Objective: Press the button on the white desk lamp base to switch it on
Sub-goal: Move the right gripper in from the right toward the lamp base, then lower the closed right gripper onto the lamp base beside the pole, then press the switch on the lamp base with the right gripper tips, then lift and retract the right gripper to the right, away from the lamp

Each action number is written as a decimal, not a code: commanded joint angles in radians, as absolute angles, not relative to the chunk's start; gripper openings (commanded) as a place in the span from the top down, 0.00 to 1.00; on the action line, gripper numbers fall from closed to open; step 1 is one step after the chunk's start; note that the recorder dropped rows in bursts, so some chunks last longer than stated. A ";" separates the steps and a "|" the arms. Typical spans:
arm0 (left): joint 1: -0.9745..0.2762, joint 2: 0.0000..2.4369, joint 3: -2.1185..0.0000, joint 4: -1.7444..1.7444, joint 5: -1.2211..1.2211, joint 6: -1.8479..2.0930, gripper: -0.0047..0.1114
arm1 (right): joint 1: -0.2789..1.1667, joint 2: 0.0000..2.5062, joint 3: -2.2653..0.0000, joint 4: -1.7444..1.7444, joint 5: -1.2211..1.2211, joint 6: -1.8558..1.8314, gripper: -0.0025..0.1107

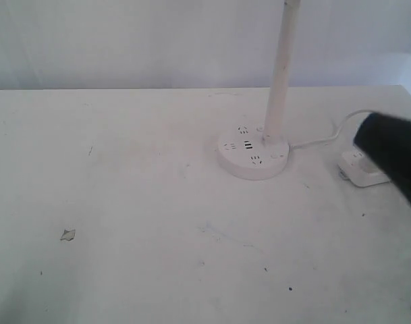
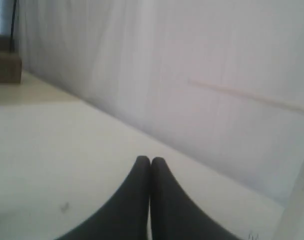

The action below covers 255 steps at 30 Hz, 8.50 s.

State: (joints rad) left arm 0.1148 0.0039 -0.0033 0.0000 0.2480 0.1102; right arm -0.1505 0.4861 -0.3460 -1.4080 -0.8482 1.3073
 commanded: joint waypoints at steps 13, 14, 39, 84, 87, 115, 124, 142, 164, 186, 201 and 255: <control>0.117 0.000 0.000 -0.006 0.246 0.109 0.96 | -0.147 0.945 -0.353 -1.553 -0.705 1.340 0.98; 0.117 0.000 0.000 -0.006 0.246 0.109 0.96 | -0.147 0.961 -0.353 -1.553 -0.705 1.340 0.98; 0.117 0.000 0.000 -0.006 0.246 0.109 0.96 | -0.147 1.063 -0.349 -0.804 -1.059 1.025 0.98; 0.117 0.000 0.000 -0.006 0.246 0.109 0.96 | -0.147 1.551 -0.355 -0.800 -1.221 0.621 0.98; 0.117 0.000 0.000 -0.006 0.246 0.109 0.96 | -0.142 1.578 -0.367 -0.807 -1.221 0.621 0.98; 0.117 0.000 0.000 -0.006 0.246 0.109 0.96 | -0.019 1.770 -0.597 -0.572 -0.928 0.341 0.98; 0.117 0.000 0.000 -0.006 0.246 0.109 0.96 | -0.019 1.866 -0.688 -0.575 -0.766 0.344 0.98; 0.117 0.000 0.000 -0.006 0.246 0.109 0.96 | 0.031 1.994 -0.837 -0.572 -0.696 0.365 0.98; 0.117 0.000 0.000 -0.006 0.246 0.109 0.96 | 0.031 2.000 -0.957 -0.660 -0.476 0.870 0.98; 0.117 0.000 0.000 -0.006 0.246 0.109 0.96 | 0.031 2.037 -1.025 -0.857 -0.367 1.111 0.98; 0.117 0.000 0.000 -0.006 0.246 0.109 0.96 | 0.032 2.026 -1.022 -1.318 -1.221 1.116 0.98; 0.117 0.000 0.000 -0.006 0.246 0.109 0.96 | 0.040 0.276 -0.290 -1.744 -0.118 1.574 0.98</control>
State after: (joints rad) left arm 0.1148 0.0039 -0.0033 0.0000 0.2480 0.1102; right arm 0.0403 0.2813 -0.2924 -1.7416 -0.1223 1.5828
